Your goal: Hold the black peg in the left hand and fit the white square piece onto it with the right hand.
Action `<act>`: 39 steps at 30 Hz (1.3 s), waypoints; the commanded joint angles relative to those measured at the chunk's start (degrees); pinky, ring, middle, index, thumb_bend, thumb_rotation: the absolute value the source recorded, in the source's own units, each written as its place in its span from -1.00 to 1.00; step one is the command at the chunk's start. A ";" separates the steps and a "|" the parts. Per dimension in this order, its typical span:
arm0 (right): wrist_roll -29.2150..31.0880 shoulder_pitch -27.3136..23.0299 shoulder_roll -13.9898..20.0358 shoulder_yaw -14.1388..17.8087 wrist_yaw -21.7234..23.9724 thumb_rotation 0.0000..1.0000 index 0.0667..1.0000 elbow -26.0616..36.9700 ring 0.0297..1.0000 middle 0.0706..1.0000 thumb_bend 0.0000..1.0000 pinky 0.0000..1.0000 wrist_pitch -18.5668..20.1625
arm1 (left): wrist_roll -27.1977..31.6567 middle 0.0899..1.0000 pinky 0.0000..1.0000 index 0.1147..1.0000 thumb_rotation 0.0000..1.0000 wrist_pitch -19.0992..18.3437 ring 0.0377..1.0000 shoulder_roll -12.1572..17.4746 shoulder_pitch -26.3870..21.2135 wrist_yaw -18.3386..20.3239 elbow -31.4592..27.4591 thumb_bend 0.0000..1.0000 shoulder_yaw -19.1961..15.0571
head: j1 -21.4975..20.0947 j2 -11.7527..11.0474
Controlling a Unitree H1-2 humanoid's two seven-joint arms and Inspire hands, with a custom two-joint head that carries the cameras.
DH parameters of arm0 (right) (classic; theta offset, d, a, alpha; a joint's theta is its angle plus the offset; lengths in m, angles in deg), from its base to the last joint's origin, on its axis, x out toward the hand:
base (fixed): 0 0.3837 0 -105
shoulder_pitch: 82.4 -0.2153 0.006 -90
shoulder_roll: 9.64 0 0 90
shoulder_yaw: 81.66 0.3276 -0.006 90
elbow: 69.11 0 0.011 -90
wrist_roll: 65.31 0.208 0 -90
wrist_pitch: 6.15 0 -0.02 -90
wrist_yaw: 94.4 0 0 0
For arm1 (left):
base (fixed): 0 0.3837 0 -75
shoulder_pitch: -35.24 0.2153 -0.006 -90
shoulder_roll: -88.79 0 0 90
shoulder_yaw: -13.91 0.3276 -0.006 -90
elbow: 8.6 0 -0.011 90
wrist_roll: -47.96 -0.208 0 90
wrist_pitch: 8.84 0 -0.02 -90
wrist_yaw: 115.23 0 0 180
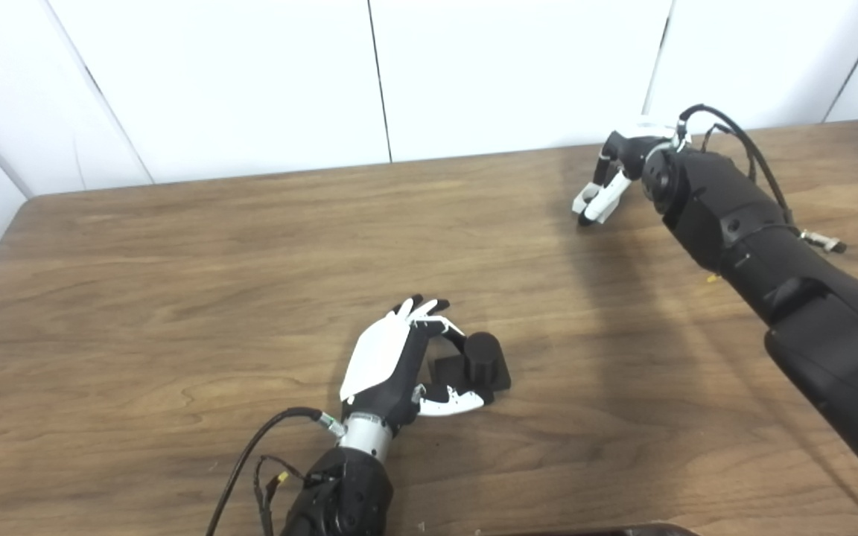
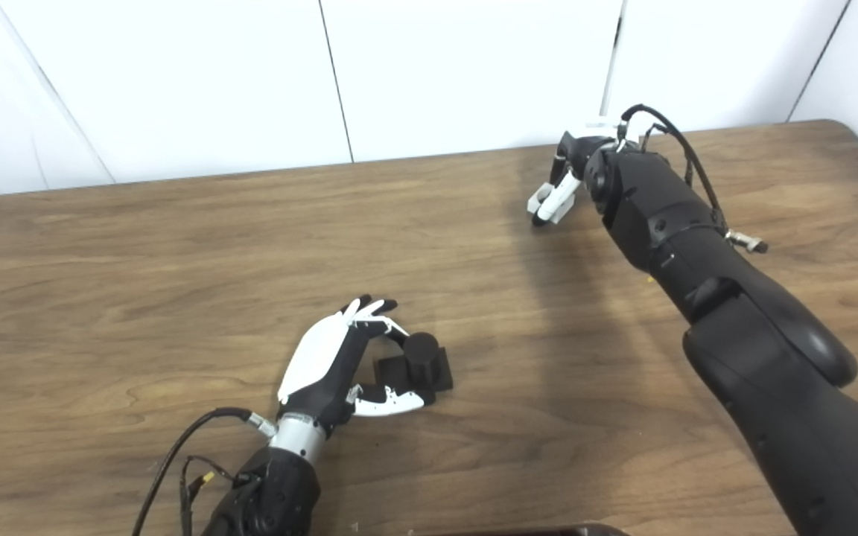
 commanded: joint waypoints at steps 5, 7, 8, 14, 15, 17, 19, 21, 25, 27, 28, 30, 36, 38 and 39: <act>-0.95 -2.35 1.05 -0.28 -1.10 -0.50 0.07 -0.35 1.00 0.71 0.87 0.95 -0.14 | -1.25 0.82 1.00 -0.15 -0.83 -2.07 1.00 1.63 0.17 0.51 1.40 0.01 -1.09 | 0.11 0.14; -1.06 -2.29 1.02 -0.41 -1.28 -0.52 0.05 -0.42 1.00 0.71 0.84 0.95 -0.27 | -1.28 0.82 1.00 -0.15 -0.83 -2.01 1.00 1.64 0.17 0.41 1.40 0.01 -1.10 | 0.11 0.15; -1.11 -2.20 1.00 -0.46 -1.65 -0.55 0.02 -0.55 1.00 0.71 0.68 0.95 -0.53 | -1.31 0.82 1.00 -0.15 -0.83 -2.00 1.00 1.66 0.15 0.38 1.45 0.01 -1.10 | 0.07 0.13; -0.79 -1.94 0.87 -0.48 -2.92 -0.71 -0.11 -1.37 1.00 0.71 0.06 1.00 -1.74 | -1.18 0.81 1.00 -0.15 -0.83 -1.85 1.00 1.65 0.22 0.18 1.53 0.01 -1.20 | 0.08 0.07; -0.75 -1.88 0.92 -0.48 -2.95 -0.71 -0.11 -1.28 1.00 0.71 0.06 1.00 -1.81 | -1.23 0.81 1.00 -0.15 -0.83 -1.89 1.00 1.62 0.23 0.16 1.49 0.01 -1.18 | 0.06 0.11; -0.66 -1.79 1.01 -0.44 -2.93 -0.71 -0.11 -1.15 1.00 0.70 0.05 1.00 -1.99 | -1.30 0.81 1.00 -0.16 -0.83 -1.92 1.00 1.54 0.20 0.13 1.50 0.01 -1.17 | 0.04 0.07; -0.61 -1.78 1.08 -0.44 -2.91 -0.71 -0.11 -1.15 1.00 0.70 0.05 1.00 -2.09 | -1.36 0.81 1.00 -0.15 -0.83 -1.97 1.00 1.52 0.13 0.21 1.45 0.01 -1.17 | 0.07 0.02; -0.59 -1.83 1.12 -0.41 -3.08 -0.71 -0.11 -1.32 1.00 0.70 0.05 1.00 -2.28 | -1.49 0.82 1.00 -0.15 -0.83 -2.31 1.00 1.53 0.03 0.55 1.28 0.01 -1.15 | 0.12 0.02; -0.48 -1.95 1.10 -0.30 -3.12 -0.71 -0.10 -1.69 1.00 0.70 0.05 1.00 -2.31 | -1.16 0.82 1.00 -0.15 -0.83 -1.85 1.00 1.55 0.03 0.21 1.43 0.01 -1.34 | 0.21 -0.06; -0.48 -2.04 1.10 -0.36 -3.18 -0.71 -0.10 -1.95 1.00 0.70 0.05 1.00 -2.54 | -0.73 0.81 1.00 -0.15 -0.84 -1.45 1.00 1.49 0.08 -0.16 1.65 0.01 -1.56 | 0.21 -0.06; -0.47 -2.10 1.10 -0.39 -3.26 -0.71 -0.10 -2.10 1.00 0.70 0.05 1.00 -2.65 | -0.63 0.81 1.00 -0.15 -0.84 -1.50 1.00 1.47 0.08 -0.10 1.61 0.01 -1.61 | 0.29 -0.07; -0.47 -2.19 1.06 -0.43 -3.46 -0.71 -0.10 -2.40 1.00 0.70 0.05 1.00 -2.80 | -0.63 0.82 1.00 -0.15 -0.84 -1.56 1.00 1.46 0.06 -0.08 1.62 0.01 -1.64 | 0.30 -0.05; -0.56 -2.09 1.23 -0.46 -3.47 -0.71 -0.10 -1.49 1.00 0.70 0.05 1.00 -2.63 | -0.79 0.82 1.00 -0.15 -0.83 -1.99 1.00 1.39 -0.10 0.19 1.53 0.01 -1.76 | 0.44 -0.13; -0.68 -1.91 1.50 -0.34 -3.13 -0.71 -0.10 0.18 1.00 0.72 0.05 1.00 -2.09 | -1.00 0.82 1.00 -0.15 -0.83 -2.21 1.00 1.34 -0.16 0.30 1.48 0.01 -1.77 | 0.26 -0.16; -0.72 -1.77 1.69 -0.22 -2.90 -0.71 -0.10 1.32 1.00 0.72 0.05 1.00 -1.81 | -1.01 0.82 1.00 -0.15 -0.83 -2.20 1.00 1.33 -0.17 0.28 1.48 0.01 -1.80 | 0.26 -0.16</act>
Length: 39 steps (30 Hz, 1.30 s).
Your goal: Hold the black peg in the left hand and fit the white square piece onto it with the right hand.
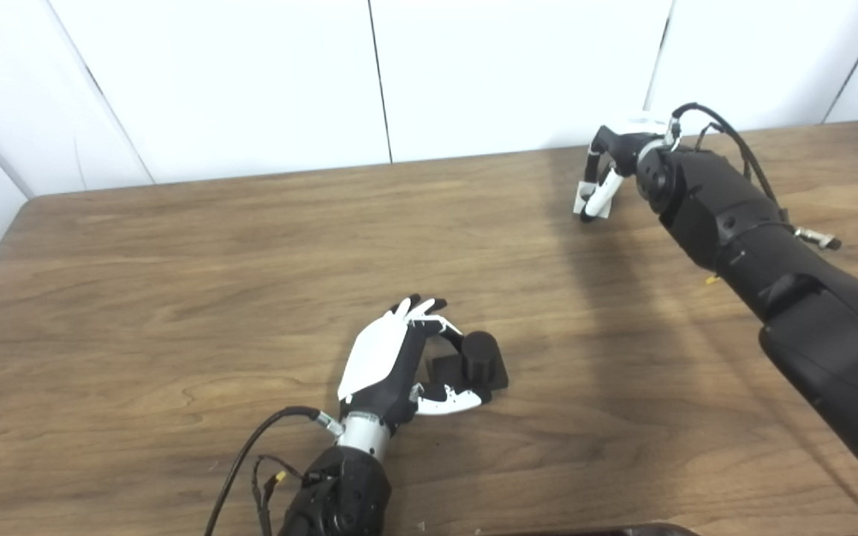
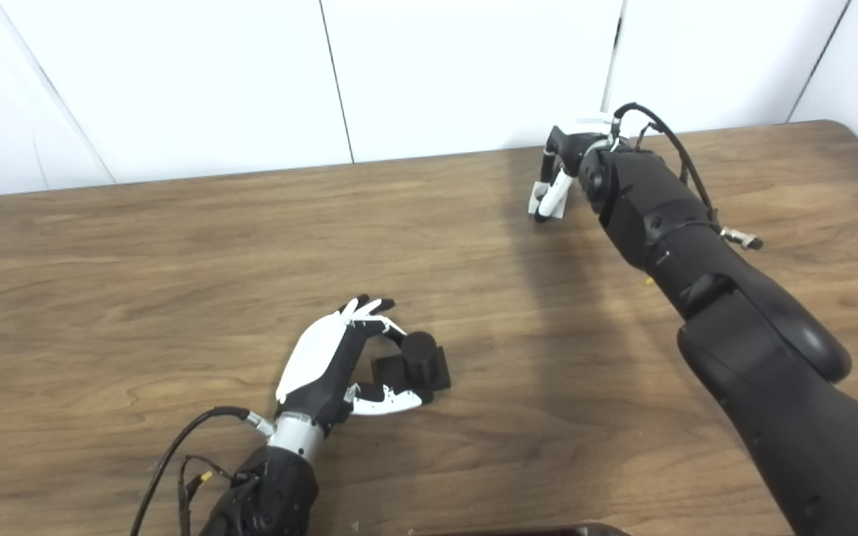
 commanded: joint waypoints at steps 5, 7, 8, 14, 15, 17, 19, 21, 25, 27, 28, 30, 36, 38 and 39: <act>-1.84 -0.25 3.23 0.49 0.25 -0.71 -0.10 7.67 1.00 0.70 0.05 1.00 1.64 | -0.71 0.82 1.00 -0.15 -0.84 -1.94 1.00 1.40 -0.05 0.27 1.56 0.01 -1.37 | -0.20 -0.47; -2.12 0.25 3.62 0.67 0.96 -0.71 -0.10 9.74 1.00 0.69 0.05 1.00 1.99 | -0.95 0.82 1.00 -0.15 -0.84 -2.07 1.00 1.45 -0.10 0.43 1.59 0.01 -1.25 | -0.22 -0.42; -2.23 0.45 3.84 0.71 1.41 -0.71 -0.10 10.75 1.00 0.69 0.05 1.00 2.14 | -1.02 0.82 1.00 -0.15 -0.83 -2.08 1.00 1.44 -0.17 0.46 1.65 0.01 -1.22 | -0.14 -0.52; -2.96 2.05 5.10 0.77 3.45 -0.71 -0.10 16.95 1.00 0.65 0.05 1.00 2.52 | -1.33 0.82 1.00 -0.15 -0.83 -1.89 1.00 1.52 -0.28 0.32 1.92 0.01 -1.07 | -0.18 -0.59; -3.15 2.40 5.36 0.73 3.80 -0.71 -0.10 18.17 1.00 0.64 0.05 1.00 2.40 | -1.32 0.82 1.00 -0.15 -0.83 -1.90 1.00 1.51 -0.25 0.31 1.88 0.01 -1.07 | -0.18 -0.59; -3.66 3.08 5.88 0.65 4.59 -0.71 -0.10 20.66 1.00 0.63 0.05 1.00 2.03 | -0.91 0.81 1.00 -0.15 -0.84 -1.18 1.00 1.59 -0.13 -0.24 2.14 0.01 -1.21 | -0.18 -0.59; -4.37 3.85 6.36 0.56 5.54 -0.71 -0.11 23.48 1.00 0.63 0.05 1.00 2.01 | -0.85 0.81 1.00 -0.15 -0.84 -1.24 1.00 1.61 -0.05 -0.23 2.10 0.01 -1.24 | -0.02 -0.58; -4.91 4.61 6.73 0.65 6.87 -0.70 -0.11 26.45 1.00 0.68 0.05 1.00 2.21 | -1.11 0.81 1.00 -0.15 -0.83 -1.58 1.00 1.61 -0.09 -0.02 1.91 0.01 -1.17 | -0.03 -0.50; -5.50 6.18 7.89 0.62 11.47 -0.70 -0.10 34.79 1.00 0.75 0.05 1.00 2.33 | -1.45 0.82 1.00 -0.15 -0.83 -2.08 1.00 1.60 -0.06 0.42 1.54 0.01 -1.07 | 0.12 -0.36; -5.88 6.86 8.25 0.77 14.18 -0.70 -0.10 39.12 1.00 0.76 0.05 1.00 2.88 | -1.49 0.82 1.00 -0.15 -0.84 -2.09 1.00 1.63 0.01 0.50 1.45 0.01 -1.04 | 0.14 -0.23; -5.99 7.23 8.46 0.86 15.55 -0.70 -0.10 41.47 1.00 0.76 0.05 1.00 2.87 | -1.55 0.82 1.00 -0.15 -0.83 -2.12 1.00 1.63 0.05 0.51 1.43 0.01 -1.01 | 0.18 -0.16; -5.96 7.96 8.63 1.32 17.79 -0.70 -0.10 45.54 1.00 0.75 0.05 1.00 2.83 | -1.62 0.82 1.00 -0.15 -0.83 -2.22 1.00 1.64 0.10 0.63 1.36 0.01 -0.96 | 0.39 -0.06; -6.71 9.78 8.54 2.42 24.66 -0.70 -0.11 56.53 1.00 0.67 0.05 1.00 4.02 | -1.51 0.82 1.00 -0.15 -0.83 -2.06 1.00 1.70 0.27 0.50 1.32 0.01 -1.01 | 0.40 0.26; -6.90 10.35 8.25 2.77 27.65 -0.70 -0.11 60.57 1.00 0.68 0.05 1.00 5.30 | -1.48 0.82 1.00 -0.15 -0.83 -2.11 1.00 1.70 0.33 0.51 1.30 0.01 -1.04 | 0.43 0.37; -7.04 10.55 8.12 2.90 28.91 -0.70 -0.11 62.16 1.00 0.67 0.05 1.00 5.76 | -1.47 0.82 1.00 -0.15 -0.83 -2.16 1.00 1.70 0.36 0.55 1.26 0.01 -1.05 | 0.43 0.37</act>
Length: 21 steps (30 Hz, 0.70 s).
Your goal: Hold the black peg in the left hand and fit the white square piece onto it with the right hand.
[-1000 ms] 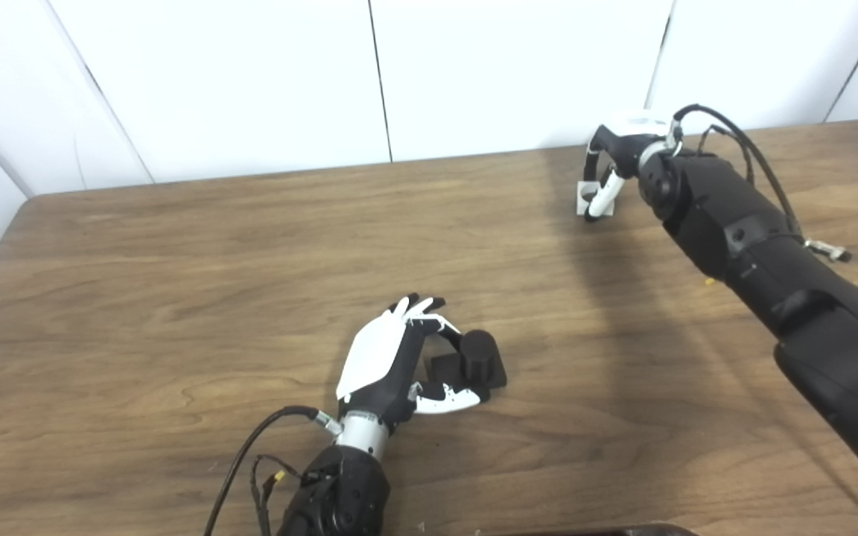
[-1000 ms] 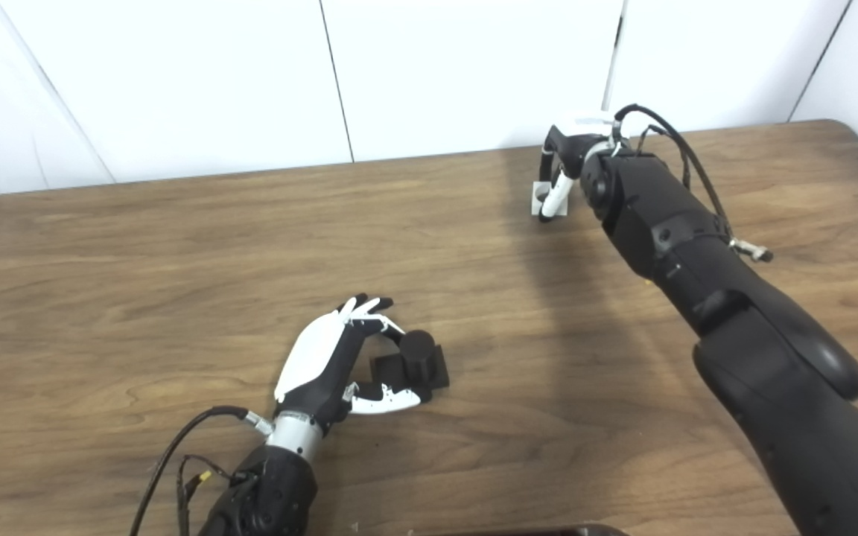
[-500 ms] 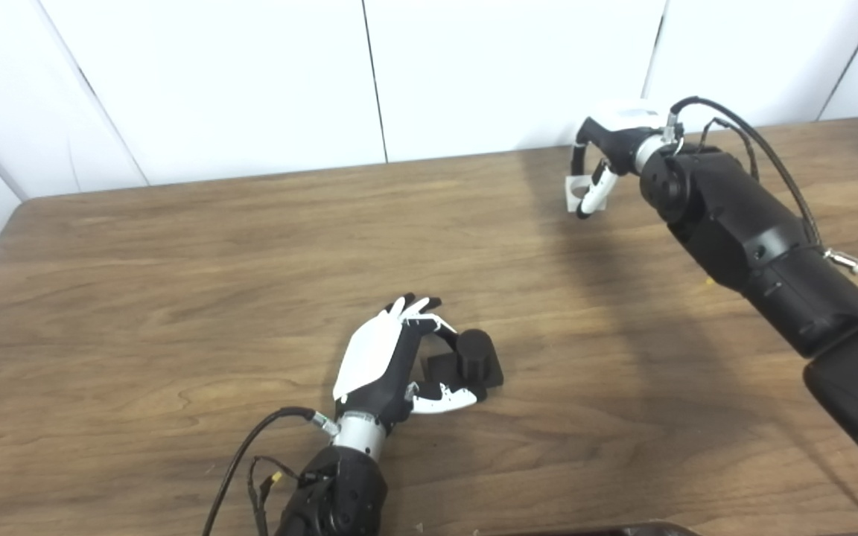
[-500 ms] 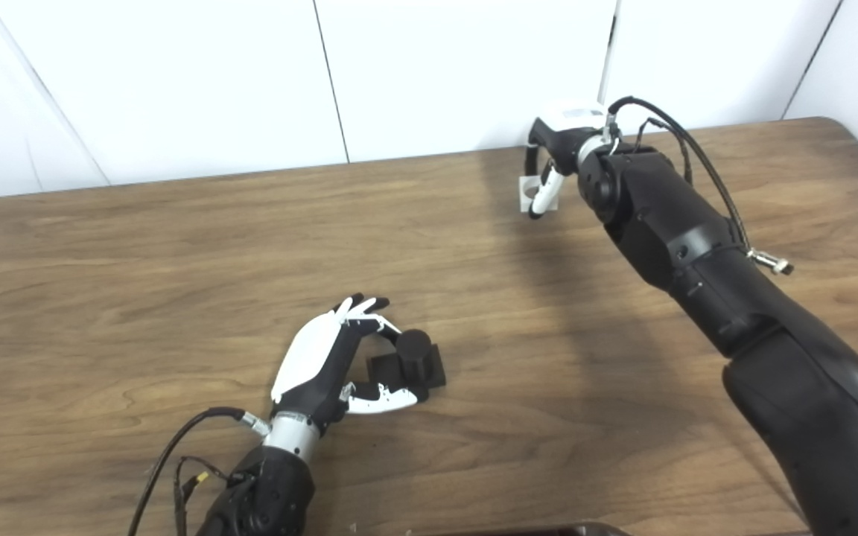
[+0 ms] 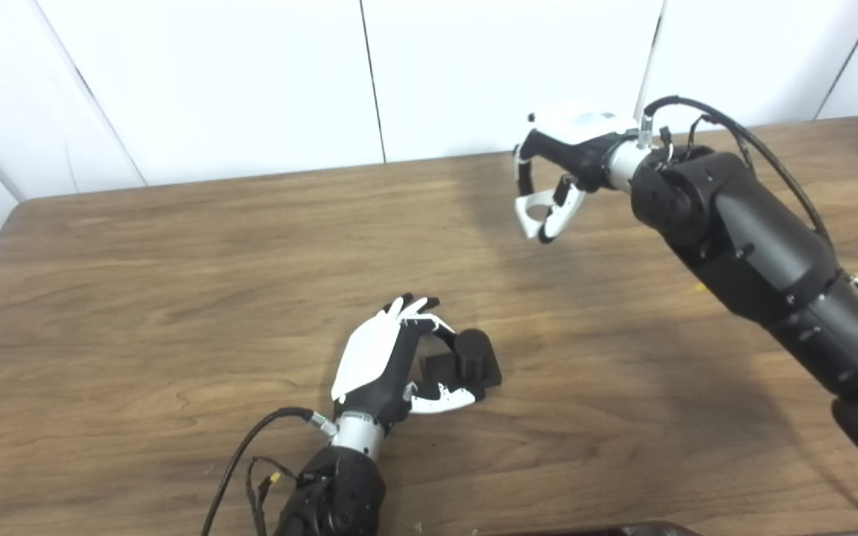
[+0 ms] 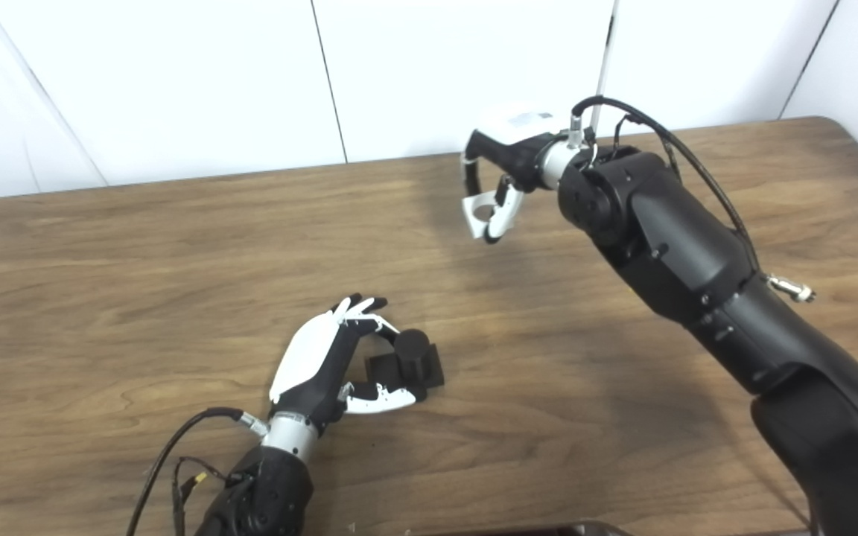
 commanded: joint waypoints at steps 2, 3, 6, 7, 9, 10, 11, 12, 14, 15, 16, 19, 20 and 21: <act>-0.28 -1.78 0.11 2.09 3.78 -0.71 -0.10 7.20 0.99 0.66 0.05 1.00 1.73 | -1.59 0.82 1.00 -0.15 -0.83 -2.35 1.00 1.66 0.44 0.70 1.04 0.01 -0.77 | -0.07 0.21; -0.25 -1.53 -0.04 2.26 4.86 -0.71 -0.10 8.73 0.99 0.66 0.05 1.00 2.09 | -1.63 0.82 1.00 -0.15 -0.83 -2.37 1.00 1.67 0.42 0.73 1.03 0.01 -0.75 | -0.07 0.21; -0.91 -0.95 -0.55 2.45 8.49 -0.70 -0.10 13.51 1.00 0.69 0.05 1.00 3.75 | -1.66 0.82 1.00 -0.15 -0.83 -2.47 1.00 1.66 0.34 0.88 0.98 0.01 -0.74 | -0.07 0.21; -1.04 -0.83 -0.72 2.55 9.33 -0.70 -0.10 14.52 1.00 0.70 0.05 1.00 4.10 | -1.69 0.82 1.00 -0.15 -0.83 -2.52 1.00 1.65 0.32 0.93 0.96 0.01 -0.73 | -0.07 0.21; -1.21 -0.42 -1.23 2.80 10.93 -0.70 -0.10 16.83 1.00 0.70 0.05 1.00 4.91 | -1.73 0.82 1.00 -0.15 -0.83 -2.66 1.00 1.62 0.27 1.02 1.00 0.01 -0.71 | -0.07 0.21; -1.40 -0.26 -1.42 2.95 11.60 -0.71 -0.10 17.69 1.00 0.71 0.05 1.00 5.22 | -1.77 0.82 1.00 -0.15 -0.83 -2.75 1.00 1.58 0.27 1.06 0.93 0.01 -0.68 | 0.08 0.77; -1.74 -0.08 -1.68 3.05 12.32 -0.71 -0.10 18.59 1.00 0.72 0.05 1.00 5.66 | -1.77 0.82 1.00 -0.15 -0.83 -2.77 1.00 1.54 0.26 1.06 0.89 0.01 -0.67 | 0.08 0.77; -2.08 0.14 -1.93 3.13 12.97 -0.71 -0.10 19.48 1.00 0.72 0.05 1.00 6.02 | -1.76 0.82 1.00 -0.15 -0.83 -2.83 1.00 1.46 0.30 1.06 0.84 0.01 -0.66 | 0.13 0.75; -2.39 0.57 -2.40 3.27 14.08 -0.71 -0.10 21.19 1.00 0.75 0.05 1.00 6.09 | -1.65 0.82 1.00 -0.16 -0.84 -2.77 1.00 1.42 0.31 1.07 0.81 0.02 -0.69 | 0.18 0.74; -2.49 0.75 -2.61 3.33 14.56 -0.71 -0.10 21.90 1.00 0.75 0.05 1.00 6.06 | -1.64 0.82 1.00 -0.16 -0.84 -2.73 1.00 1.43 0.33 1.03 0.80 0.02 -0.70 | 0.17 0.86; -2.56 0.92 -2.86 3.43 15.18 -0.71 -0.10 22.64 1.00 0.75 0.05 1.00 6.11 | -1.56 0.82 1.00 -0.16 -0.84 -2.72 1.00 1.41 0.35 1.02 0.78 0.02 -0.74 | 0.17 0.86; -2.44 1.45 -3.71 3.84 16.74 -0.71 -0.10 24.59 1.00 0.75 0.05 1.00 6.40 | -1.48 0.82 1.00 -0.16 -0.84 -2.86 1.00 1.43 0.35 1.21 0.68 0.01 -0.79 | 0.24 1.05; -2.53 1.64 -3.97 3.86 17.06 -0.71 -0.10 24.95 1.00 0.75 0.05 1.00 6.31 | -1.46 0.82 1.00 -0.16 -0.84 -2.84 1.00 1.45 0.34 1.24 0.65 0.01 -0.79 | 0.24 1.05; -2.48 1.85 -4.15 3.87 17.22 -0.71 -0.10 25.18 1.00 0.75 0.05 1.00 5.88 | -1.38 0.82 1.00 -0.16 -0.84 -2.79 1.00 1.44 0.34 1.22 0.65 0.01 -0.84 | 0.24 1.05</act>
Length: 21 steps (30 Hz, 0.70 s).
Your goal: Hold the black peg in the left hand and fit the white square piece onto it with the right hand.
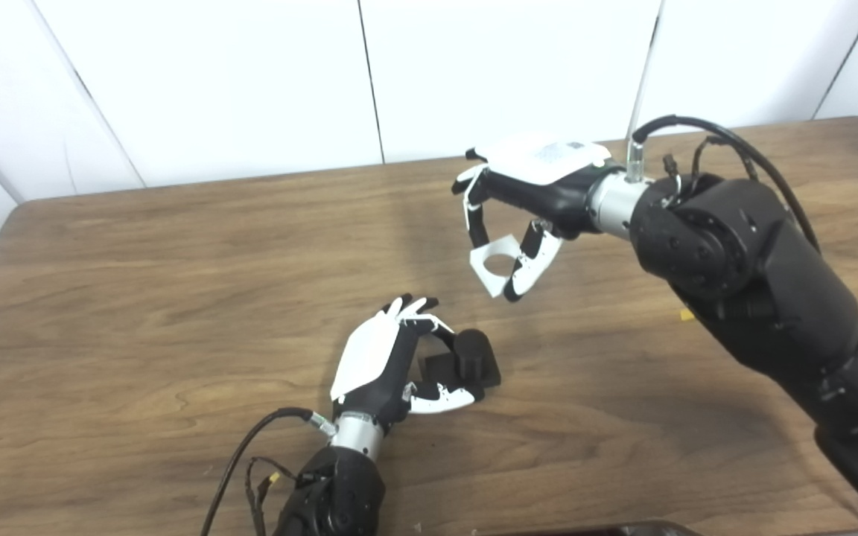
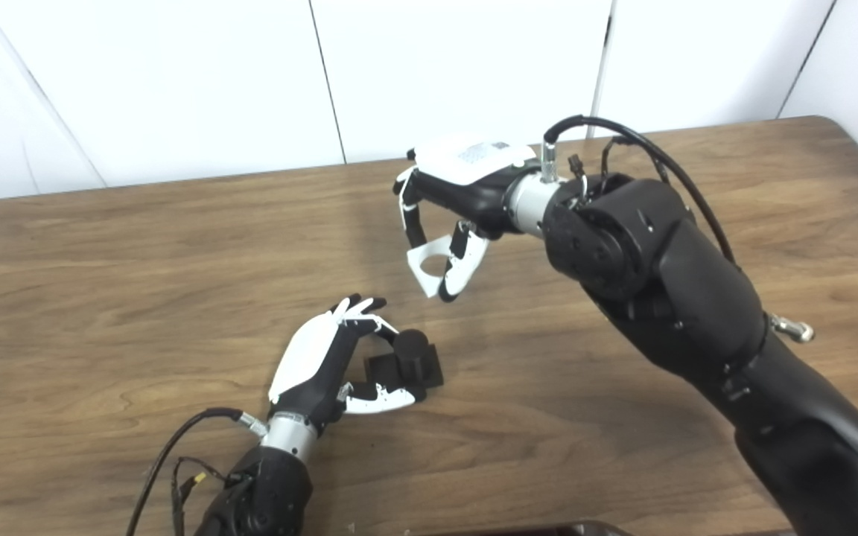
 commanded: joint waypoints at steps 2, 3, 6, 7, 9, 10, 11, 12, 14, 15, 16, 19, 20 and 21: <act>-0.45 -1.40 -0.80 1.14 -0.11 -0.71 -0.10 1.89 1.00 0.73 0.05 1.00 -0.86 | -1.25 0.82 1.00 -0.16 -0.84 -2.65 1.00 1.43 0.35 1.02 0.64 0.02 -0.91 | -0.05 0.34; -0.45 -1.25 -0.97 1.17 -0.10 -0.71 -0.10 1.98 1.00 0.73 0.05 1.00 -1.10 | -1.20 0.82 1.00 -0.16 -0.84 -2.66 1.00 1.41 0.33 1.04 0.63 0.02 -0.95 | -0.05 0.34; -0.72 -0.57 -1.73 1.13 -0.18 -0.71 -0.10 2.21 1.00 0.72 0.05 1.00 -1.51 | -1.19 0.82 1.00 -0.16 -0.84 -2.85 1.00 1.41 0.18 1.35 0.46 0.02 -0.98 | -0.14 0.57; -0.99 -0.31 -2.02 1.09 -0.28 -0.71 -0.10 2.20 1.00 0.73 0.05 1.00 -1.55 | -1.22 0.82 1.00 -0.16 -0.84 -2.92 1.00 1.40 0.12 1.47 0.37 0.02 -0.98 | -0.04 0.72; -1.55 0.13 -2.55 1.02 -0.42 -0.71 -0.10 2.08 1.00 0.75 0.05 1.00 -1.58 | -1.31 0.82 1.00 -0.16 -0.84 -3.04 1.00 1.38 0.03 1.67 0.24 0.02 -1.00 | -0.13 0.78; -1.83 0.34 -2.82 0.96 -0.52 -0.71 -0.10 1.96 1.00 0.76 0.05 1.00 -1.67 | -1.36 0.82 1.00 -0.16 -0.84 -3.09 1.00 1.40 -0.04 1.79 0.18 0.02 -1.01 | -0.16 0.88; -2.10 0.57 -3.09 0.90 -0.80 -0.71 -0.10 1.78 1.00 0.76 0.05 1.00 -1.97 | -1.46 0.82 1.00 -0.16 -0.84 -3.12 1.00 1.46 -0.12 1.95 0.12 0.02 -1.00 | -0.15 0.98; -2.17 0.76 -3.35 0.85 -1.06 -0.71 -0.10 1.58 1.00 0.76 0.05 1.00 -2.31 | -1.49 0.82 1.00 -0.16 -0.84 -3.09 1.00 1.48 -0.15 2.00 0.08 0.01 -1.04 | -0.25 1.16; -2.40 0.99 -3.78 0.78 -1.27 -0.71 -0.10 1.21 1.00 0.76 0.05 1.00 -2.94 | -1.60 0.82 1.00 -0.16 -0.84 -3.13 1.00 1.49 -0.20 2.12 0.00 0.01 -1.10 | -0.25 1.16; -2.55 1.11 -4.06 0.76 -1.32 -0.71 -0.10 1.05 1.00 0.77 0.05 1.00 -3.13 | -1.64 0.82 1.00 -0.15 -0.84 -3.18 1.00 1.48 -0.23 2.20 -0.02 0.01 -1.12 | -0.23 1.29; -2.69 1.25 -4.32 0.74 -1.41 -0.71 -0.10 0.87 1.00 0.77 0.05 1.00 -3.40 | -1.64 0.82 1.00 -0.15 -0.84 -3.20 1.00 1.47 -0.26 2.28 -0.04 0.01 -1.15 | -0.23 1.29; -3.15 1.45 -4.79 0.70 -1.22 -0.71 -0.10 0.60 1.00 0.77 0.05 1.00 -3.82 | -1.58 0.82 1.00 -0.16 -0.84 -3.24 1.00 1.41 -0.28 2.44 -0.06 0.01 -1.24 | -0.23 1.29; -3.29 1.62 -5.01 0.58 -1.16 -0.71 -0.10 0.50 1.00 0.77 0.05 1.00 -3.92 | -1.61 0.82 1.00 -0.16 -0.84 -3.25 1.00 1.39 -0.29 2.48 -0.07 0.01 -1.26 | -0.37 1.40; -3.42 1.79 -5.29 0.48 -1.02 -0.71 -0.10 0.45 1.00 0.77 0.05 1.00 -3.88 | -1.63 0.82 1.00 -0.16 -0.84 -3.30 1.00 1.40 -0.29 2.56 -0.12 0.01 -1.27 | -0.38 1.45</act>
